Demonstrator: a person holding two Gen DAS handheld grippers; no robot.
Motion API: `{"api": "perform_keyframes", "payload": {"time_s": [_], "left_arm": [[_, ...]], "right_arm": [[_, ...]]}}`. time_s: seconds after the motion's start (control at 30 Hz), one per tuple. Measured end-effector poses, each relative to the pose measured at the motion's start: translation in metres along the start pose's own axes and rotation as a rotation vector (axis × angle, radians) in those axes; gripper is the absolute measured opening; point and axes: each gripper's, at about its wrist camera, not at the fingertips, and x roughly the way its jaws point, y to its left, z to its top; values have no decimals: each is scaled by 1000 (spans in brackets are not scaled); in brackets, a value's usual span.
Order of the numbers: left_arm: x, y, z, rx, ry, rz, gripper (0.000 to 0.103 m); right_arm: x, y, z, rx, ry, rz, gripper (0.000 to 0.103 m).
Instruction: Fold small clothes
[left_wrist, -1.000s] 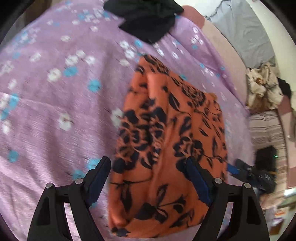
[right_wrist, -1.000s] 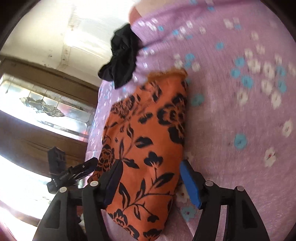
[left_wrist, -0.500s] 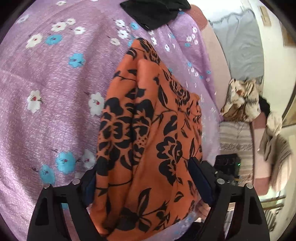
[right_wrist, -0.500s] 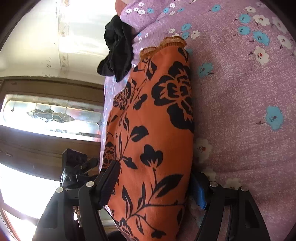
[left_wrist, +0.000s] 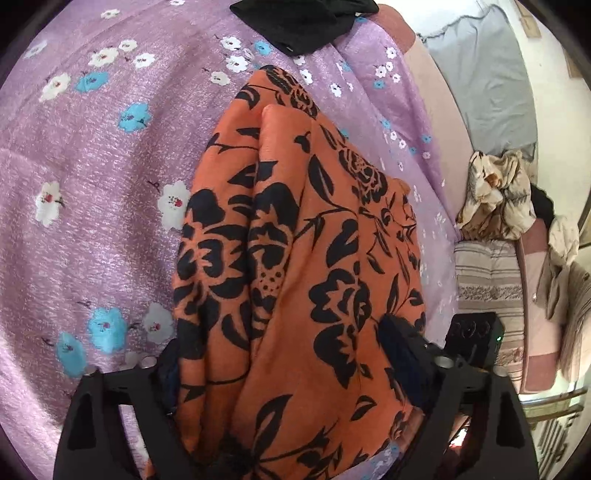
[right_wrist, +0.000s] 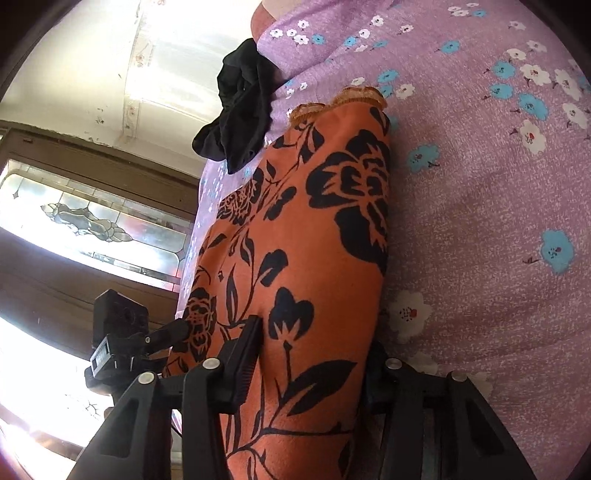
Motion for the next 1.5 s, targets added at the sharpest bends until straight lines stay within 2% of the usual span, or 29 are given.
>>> {"api": "perform_keyframes", "payload": {"time_s": [0.13,0.23,0.27,0.33,0.43,0.53,0.63,0.77,1.07,1.3,1.5], "left_arm": [[6,-12,-3,41,-6,53,100],[2,-11,-4,31,-20,36,97],[0,-11,-4,36,-24,36,91],[-5,-9,-6,43,-31,62,58],[-11,-7,-7,45,-51,55,48],[-17,-21,-13,107,-74,49,42],[-19,-39,-21,158,-95,53,42],[-31,-61,-34,207,-145,41,41],[-41,-102,-75,276,-191,12,41],[-11,-140,-99,335,-170,53,41],[17,-156,-105,367,-157,155,41]], "right_arm": [[-2,0,-2,1,-8,-1,48],[-5,1,-4,-12,-18,-8,48],[-5,4,-5,-20,-22,-16,48],[-6,13,-5,-61,-39,-45,46],[-13,33,-8,-164,-84,-89,42],[-22,44,-9,-203,-131,-95,39],[-36,51,-8,-238,-181,-124,38],[-61,53,-7,-242,-225,-105,37],[-126,65,-31,-316,-307,-118,37],[-168,44,-46,-307,-350,-172,37],[-175,14,-47,-256,-334,-176,37]]}}
